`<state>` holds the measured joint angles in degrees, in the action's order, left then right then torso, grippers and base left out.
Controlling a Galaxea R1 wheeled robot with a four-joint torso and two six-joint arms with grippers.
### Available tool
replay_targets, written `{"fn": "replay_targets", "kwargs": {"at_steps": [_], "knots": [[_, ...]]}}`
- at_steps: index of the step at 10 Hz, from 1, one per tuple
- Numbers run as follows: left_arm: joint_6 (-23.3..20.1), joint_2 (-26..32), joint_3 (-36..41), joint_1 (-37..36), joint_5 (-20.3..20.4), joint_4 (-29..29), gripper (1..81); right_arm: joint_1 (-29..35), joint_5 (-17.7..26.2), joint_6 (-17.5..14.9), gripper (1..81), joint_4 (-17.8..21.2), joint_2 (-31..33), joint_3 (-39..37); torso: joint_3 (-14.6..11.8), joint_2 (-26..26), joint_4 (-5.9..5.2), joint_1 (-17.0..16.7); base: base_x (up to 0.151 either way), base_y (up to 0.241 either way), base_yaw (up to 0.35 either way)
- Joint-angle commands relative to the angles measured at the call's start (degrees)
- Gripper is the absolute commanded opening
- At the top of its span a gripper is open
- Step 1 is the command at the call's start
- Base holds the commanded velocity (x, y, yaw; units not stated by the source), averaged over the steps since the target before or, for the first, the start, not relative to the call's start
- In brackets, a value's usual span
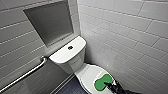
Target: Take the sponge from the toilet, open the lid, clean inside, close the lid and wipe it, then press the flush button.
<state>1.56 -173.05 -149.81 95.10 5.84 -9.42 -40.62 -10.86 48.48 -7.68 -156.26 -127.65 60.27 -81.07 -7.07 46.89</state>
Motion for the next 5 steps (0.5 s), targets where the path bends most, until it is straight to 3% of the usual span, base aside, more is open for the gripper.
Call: {"fn": "replay_targets", "kwargs": {"at_steps": [1, 5], "knots": [[0.02, 0.06, 0.22, 2.07, -4.87, 0.19, 81.1, 5.94, 0.4, -0.49, 81.1, -2.15, 0.05, 0.66, 0.02, 0.0, 0.0, 0.0, 0.0, 0.0, 0.0], [-0.07, -0.11, 0.22, 1.98, -7.42, 0.19, 81.1, 4.1, -5.74, -0.32, 81.1, -6.37, -0.92, -0.31, -0.02, 0.0, 0.0, 0.0, 0.0, 0.0, 0.0]]}}
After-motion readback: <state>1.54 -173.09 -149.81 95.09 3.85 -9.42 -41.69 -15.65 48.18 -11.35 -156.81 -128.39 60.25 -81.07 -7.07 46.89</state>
